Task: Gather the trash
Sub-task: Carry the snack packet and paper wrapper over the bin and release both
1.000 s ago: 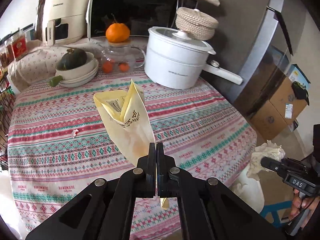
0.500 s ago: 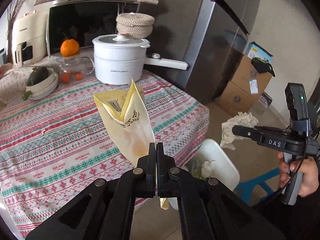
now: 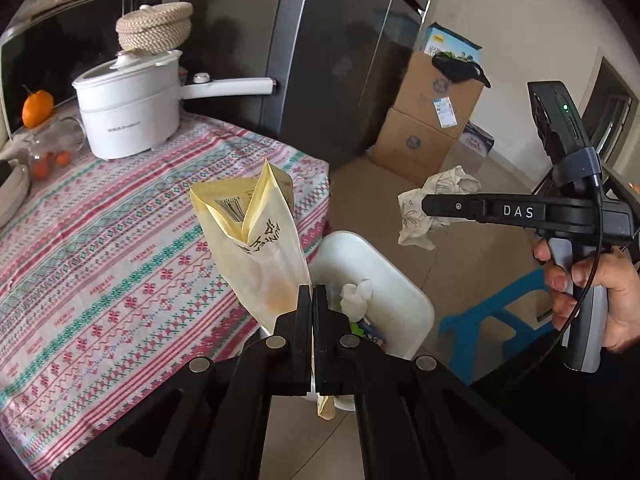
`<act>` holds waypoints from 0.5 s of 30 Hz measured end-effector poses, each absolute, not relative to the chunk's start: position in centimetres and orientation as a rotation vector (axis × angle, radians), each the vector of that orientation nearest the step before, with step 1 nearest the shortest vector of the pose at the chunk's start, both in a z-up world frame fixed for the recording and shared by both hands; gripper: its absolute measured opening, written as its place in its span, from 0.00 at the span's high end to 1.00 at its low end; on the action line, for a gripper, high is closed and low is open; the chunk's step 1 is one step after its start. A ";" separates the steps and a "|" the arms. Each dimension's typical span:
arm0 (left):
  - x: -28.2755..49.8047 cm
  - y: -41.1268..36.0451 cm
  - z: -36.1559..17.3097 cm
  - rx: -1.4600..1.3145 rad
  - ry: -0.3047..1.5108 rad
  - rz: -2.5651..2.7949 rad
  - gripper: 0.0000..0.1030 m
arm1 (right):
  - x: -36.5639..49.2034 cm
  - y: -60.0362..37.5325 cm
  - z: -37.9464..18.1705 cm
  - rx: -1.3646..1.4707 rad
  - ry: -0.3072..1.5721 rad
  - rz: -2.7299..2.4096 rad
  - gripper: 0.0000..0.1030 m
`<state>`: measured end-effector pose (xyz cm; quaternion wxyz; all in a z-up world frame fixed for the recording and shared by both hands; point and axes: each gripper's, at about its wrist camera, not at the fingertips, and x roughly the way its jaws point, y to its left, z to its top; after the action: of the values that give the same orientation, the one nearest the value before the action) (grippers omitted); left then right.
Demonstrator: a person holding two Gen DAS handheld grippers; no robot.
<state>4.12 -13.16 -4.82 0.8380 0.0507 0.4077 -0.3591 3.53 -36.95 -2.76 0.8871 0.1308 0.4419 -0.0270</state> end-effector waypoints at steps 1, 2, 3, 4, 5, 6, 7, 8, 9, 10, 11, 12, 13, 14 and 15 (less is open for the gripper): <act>4.1 -13.6 -5.2 0.112 0.868 -0.765 1.00 | 3.4 -37.3 -3.0 0.276 0.927 -0.066 0.74; 4.1 -14.1 -5.5 0.115 0.873 -0.768 1.00 | 3.3 -37.6 -3.2 0.282 0.935 -0.073 0.73; 4.2 -14.5 -5.8 0.120 0.879 -0.771 1.00 | 3.2 -37.9 -3.4 0.289 0.942 -0.078 0.73; 4.3 -14.8 -6.2 0.122 0.888 -0.772 1.00 | 3.2 -38.2 -3.6 0.297 0.948 -0.083 0.73; 4.5 -15.1 -6.6 0.122 0.898 -0.775 1.00 | 3.1 -38.3 -3.7 0.302 0.953 -0.087 0.73; 4.6 -15.4 -7.0 0.121 0.908 -0.776 1.00 | 3.0 -38.5 -3.8 0.304 0.956 -0.092 0.73; 4.8 -15.7 -7.4 0.120 0.919 -0.777 1.00 | 2.9 -38.7 -3.8 0.305 0.959 -0.097 0.73; 4.9 -16.0 -7.8 0.122 0.929 -0.778 1.00 | 2.8 -38.8 -3.9 0.306 0.962 -0.101 0.73; 5.1 -16.3 -8.2 0.127 0.932 -0.777 1.00 | 2.7 -38.9 -4.0 0.308 0.965 -0.104 0.73; 5.1 -16.7 -8.6 0.134 0.935 -0.777 1.00 | 2.7 -39.1 -4.1 0.309 0.969 -0.107 0.73; 5.2 -17.0 -8.9 0.142 0.936 -0.778 1.00 | 2.6 -39.2 -4.2 0.310 0.973 -0.110 0.73; 5.3 -17.3 -9.2 0.147 0.935 -0.780 1.00 | 2.6 -39.3 -4.3 0.309 0.978 -0.113 0.73; 5.4 -17.6 -9.5 0.149 0.934 -0.782 1.00 | 2.5 -39.4 -4.3 0.308 0.982 -0.114 0.73; 5.4 -17.8 -9.7 0.151 0.933 -0.786 1.00 | 2.5 -39.4 -4.4 0.308 0.985 -0.115 0.73; 5.4 -18.1 -9.9 0.152 0.931 -0.791 1.00 | 2.5 -39.5 -4.5 0.307 0.988 -0.116 0.73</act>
<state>5.45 -18.06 -9.86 0.8165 0.0712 0.4366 -0.3710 2.52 -39.46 -4.50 0.8675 0.1466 0.4721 -0.0555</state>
